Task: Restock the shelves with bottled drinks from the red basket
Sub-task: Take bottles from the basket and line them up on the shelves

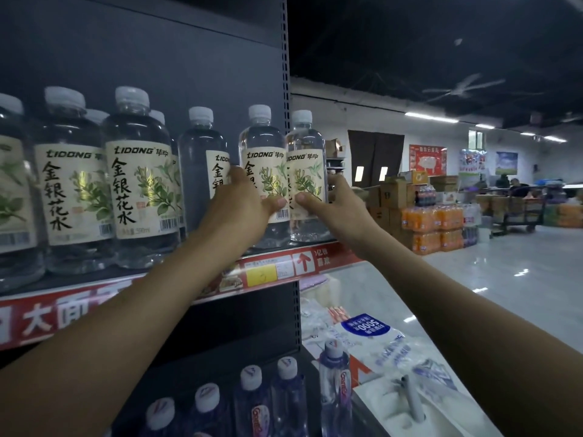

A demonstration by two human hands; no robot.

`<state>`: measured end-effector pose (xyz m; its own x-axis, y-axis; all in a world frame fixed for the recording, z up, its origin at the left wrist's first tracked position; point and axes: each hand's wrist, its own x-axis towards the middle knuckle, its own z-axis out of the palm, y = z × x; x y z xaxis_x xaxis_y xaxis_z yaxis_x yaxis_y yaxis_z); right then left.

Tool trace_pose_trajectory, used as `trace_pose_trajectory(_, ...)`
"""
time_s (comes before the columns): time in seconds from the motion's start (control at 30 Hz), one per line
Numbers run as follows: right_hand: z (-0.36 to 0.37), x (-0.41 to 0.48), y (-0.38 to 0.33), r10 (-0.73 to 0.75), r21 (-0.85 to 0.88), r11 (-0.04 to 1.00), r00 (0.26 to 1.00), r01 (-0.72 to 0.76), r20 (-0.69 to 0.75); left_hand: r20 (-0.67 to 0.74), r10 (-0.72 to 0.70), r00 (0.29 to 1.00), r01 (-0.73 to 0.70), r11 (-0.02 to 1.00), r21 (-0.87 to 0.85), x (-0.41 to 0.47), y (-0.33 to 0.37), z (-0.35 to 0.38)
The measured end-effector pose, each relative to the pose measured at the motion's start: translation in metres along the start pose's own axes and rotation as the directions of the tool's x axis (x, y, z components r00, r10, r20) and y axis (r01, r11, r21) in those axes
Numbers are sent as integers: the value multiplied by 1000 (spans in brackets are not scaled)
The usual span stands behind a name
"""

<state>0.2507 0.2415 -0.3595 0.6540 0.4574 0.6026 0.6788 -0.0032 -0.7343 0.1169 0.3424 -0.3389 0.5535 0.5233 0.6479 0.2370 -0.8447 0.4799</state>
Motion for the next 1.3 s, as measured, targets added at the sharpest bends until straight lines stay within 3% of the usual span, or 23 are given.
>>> trace_pose_trajectory(0.1, -1, -6, -4, 34, -6, 999, 999, -34, 27, 26, -21, 999, 22, 997, -67, -2, 4, -1)
trace_pose_trajectory(0.27, -2, -33, -17, 62, -188, 981, 995, -47, 78, 96, -69, 993, 80, 990, -120, -12, 6, -3)
trace_pose_trajectory(0.37, -7, -48, -25, 89, -291, 955, 992, -58, 94, 46, -75, 996, 78, 994, -73, -27, 7, -6)
trace_pose_trajectory(0.47, -14, -69, -32, 108, -449, 892, 990, -55, 93, 15, -5, 1000, 4, 999, 41, -53, 13, -13)
trace_pose_trajectory(0.63, -35, -131, -44, 114, -592, 805, 986, -20, 121, 161, 146, 976, -192, 927, 323, -114, 19, -22)
trace_pose_trajectory(0.8, -46, -224, -31, 98, -653, 757, 987, 8, 125, 245, 222, 944, -300, 886, 353, -199, -2, -2)
trace_pose_trajectory(1.0, -36, -352, 39, 281, -662, 741, 947, -112, 153, 403, 237, 884, -369, 882, 292, -336, -48, 54)
trace_pose_trajectory(1.1, -29, -424, 87, 429, -664, 720, 882, -203, 195, 529, 208, 823, -379, 894, 239, -415, -88, 89)
trace_pose_trajectory(1.17, -25, -470, 117, 543, -676, 685, 810, -272, 224, 657, 131, 743, -349, 912, 213, -466, -117, 110)
trace_pose_trajectory(1.23, -23, -513, 146, 681, -682, 634, 681, -365, 269, 804, -48, 593, -239, 943, 233, -511, -140, 126)
trace_pose_trajectory(1.3, -20, -553, 176, 812, -735, 539, 486, -411, 323, 906, -212, 366, -98, 959, 265, -545, -160, 143)
